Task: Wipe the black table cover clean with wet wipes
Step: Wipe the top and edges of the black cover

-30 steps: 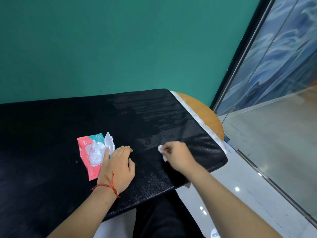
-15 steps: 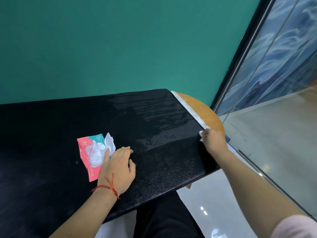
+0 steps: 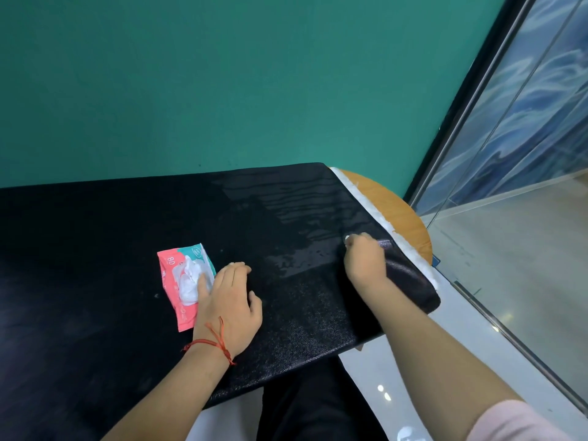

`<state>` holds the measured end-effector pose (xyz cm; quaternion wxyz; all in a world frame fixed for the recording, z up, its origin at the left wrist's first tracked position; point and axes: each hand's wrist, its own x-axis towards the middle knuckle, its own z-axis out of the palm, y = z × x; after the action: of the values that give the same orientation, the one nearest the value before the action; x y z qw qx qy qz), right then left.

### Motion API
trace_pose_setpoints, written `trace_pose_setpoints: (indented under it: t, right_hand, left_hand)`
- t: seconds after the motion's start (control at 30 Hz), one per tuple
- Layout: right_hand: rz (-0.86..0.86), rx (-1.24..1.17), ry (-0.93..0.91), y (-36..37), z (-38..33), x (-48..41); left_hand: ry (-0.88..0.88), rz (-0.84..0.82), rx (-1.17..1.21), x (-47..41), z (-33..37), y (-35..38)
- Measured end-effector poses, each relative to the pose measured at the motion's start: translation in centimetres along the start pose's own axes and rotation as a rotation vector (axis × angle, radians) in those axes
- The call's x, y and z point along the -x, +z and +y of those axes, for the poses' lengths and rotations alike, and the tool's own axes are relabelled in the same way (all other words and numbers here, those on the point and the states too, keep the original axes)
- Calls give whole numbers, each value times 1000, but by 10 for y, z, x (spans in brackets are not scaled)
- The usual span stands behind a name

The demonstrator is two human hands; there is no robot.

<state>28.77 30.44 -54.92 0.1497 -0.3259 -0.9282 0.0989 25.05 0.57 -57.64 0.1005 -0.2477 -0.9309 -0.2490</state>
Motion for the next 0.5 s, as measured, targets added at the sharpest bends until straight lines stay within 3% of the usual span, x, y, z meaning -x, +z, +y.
trace_pose_setpoints:
  t: [0.23, 0.4, 0.5]
  right_hand:
    - [-80, -74, -89, -1, -35, 20]
    - [-213, -232, -493, -1, -85, 69]
    - [-249, -290, -586, 12, -94, 73]
  left_hand:
    - [-67, 16, -46, 1, 2, -3]
    - [-77, 10, -61, 0, 2, -3]
    - [-70, 11, -60, 0, 3, -2]
